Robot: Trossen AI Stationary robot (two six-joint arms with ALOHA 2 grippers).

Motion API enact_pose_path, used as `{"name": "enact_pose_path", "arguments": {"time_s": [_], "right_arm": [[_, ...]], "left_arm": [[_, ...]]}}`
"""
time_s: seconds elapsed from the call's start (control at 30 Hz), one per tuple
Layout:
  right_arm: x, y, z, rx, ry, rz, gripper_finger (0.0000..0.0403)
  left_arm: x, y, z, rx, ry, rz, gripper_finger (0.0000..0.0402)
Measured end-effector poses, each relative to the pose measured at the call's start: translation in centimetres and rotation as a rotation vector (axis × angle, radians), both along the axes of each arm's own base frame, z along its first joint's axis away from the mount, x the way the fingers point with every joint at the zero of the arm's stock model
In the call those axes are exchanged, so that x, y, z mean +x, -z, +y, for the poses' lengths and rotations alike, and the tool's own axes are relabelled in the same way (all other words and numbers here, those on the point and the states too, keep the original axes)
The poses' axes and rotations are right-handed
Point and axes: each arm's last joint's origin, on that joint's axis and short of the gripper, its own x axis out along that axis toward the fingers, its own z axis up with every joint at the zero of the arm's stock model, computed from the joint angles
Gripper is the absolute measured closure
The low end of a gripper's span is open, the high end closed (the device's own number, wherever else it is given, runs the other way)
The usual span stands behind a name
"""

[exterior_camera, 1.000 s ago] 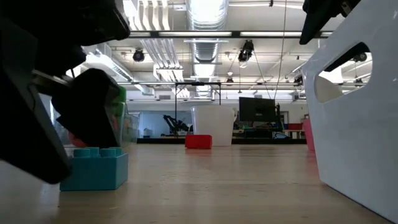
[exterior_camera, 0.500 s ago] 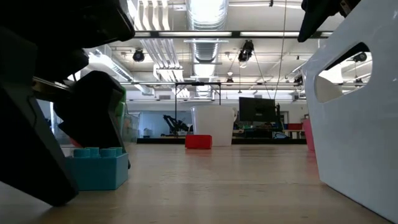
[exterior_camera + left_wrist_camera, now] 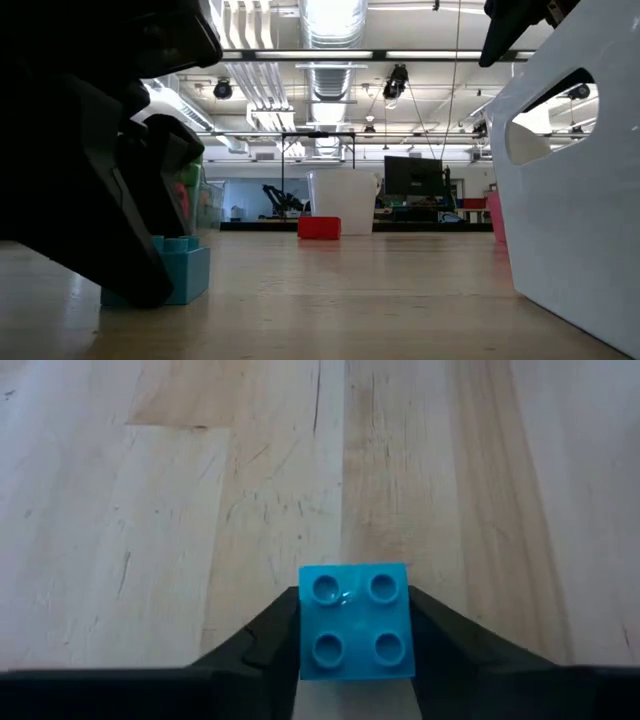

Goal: Pick & Place Toys
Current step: Put the light blue game piece into the pink bin

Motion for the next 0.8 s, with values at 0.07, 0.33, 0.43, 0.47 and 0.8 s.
{"name": "enact_pose_path", "arguments": {"time_s": [0.07, 0.33, 0.43, 0.47, 0.8], "right_arm": [[0.0, 0.0, 0.0, 0.001, 0.000, -0.001, 0.0090], [0.2, -0.1, 0.2, -0.009, -0.040, -0.018, 0.0090], [0.5, -0.4, 0.5, -0.023, -0.094, -0.057, 0.0090], [0.6, -0.5, 0.6, -0.029, -0.116, -0.075, 0.0090], [2.3, -2.8, 2.0, -0.147, -0.372, -0.344, 0.0090]], "left_arm": [[0.0, 0.0, 0.0, -0.001, 0.001, 0.002, 0.0265], [-0.1, -0.7, 0.2, -0.023, 0.010, 0.011, 0.0265], [-0.1, -1.6, 0.8, -0.038, 0.002, 0.011, 0.0265], [0.0, -2.2, 1.0, -0.050, -0.002, -0.001, 0.0265], [0.8, -9.4, 4.1, -0.229, -0.132, -0.178, 0.0265]]}}
